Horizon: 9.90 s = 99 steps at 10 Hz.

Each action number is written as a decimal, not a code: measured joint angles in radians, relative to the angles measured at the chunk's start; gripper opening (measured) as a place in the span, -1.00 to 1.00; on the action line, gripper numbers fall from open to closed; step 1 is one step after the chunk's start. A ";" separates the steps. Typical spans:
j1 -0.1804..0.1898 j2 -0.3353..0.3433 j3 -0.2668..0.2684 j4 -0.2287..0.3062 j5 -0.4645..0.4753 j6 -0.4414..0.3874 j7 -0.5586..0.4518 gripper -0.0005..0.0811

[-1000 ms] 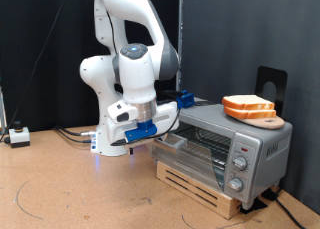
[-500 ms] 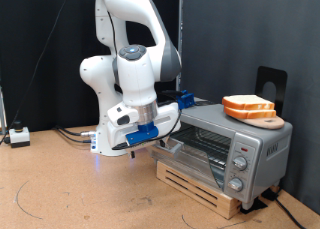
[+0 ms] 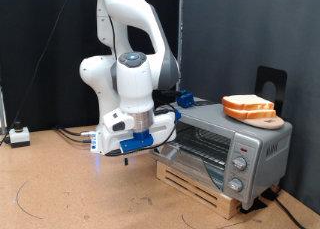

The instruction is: Make a piece of toast with the oven

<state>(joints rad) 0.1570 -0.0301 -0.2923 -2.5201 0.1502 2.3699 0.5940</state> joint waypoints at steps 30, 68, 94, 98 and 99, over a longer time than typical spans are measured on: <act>-0.090 0.327 -0.080 0.158 0.137 0.120 -0.053 1.00; -0.128 -0.642 0.172 -0.054 0.429 -0.662 -1.654 1.00; -0.118 -0.866 0.516 -0.332 0.539 -0.415 -1.530 1.00; -0.104 -0.826 0.532 -0.335 0.548 -0.424 -1.572 1.00; -0.104 -0.823 0.544 -0.339 0.548 -0.412 -1.572 1.00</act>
<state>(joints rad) 0.0533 -0.8526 0.2520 -2.8590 0.6981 1.9584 -0.9780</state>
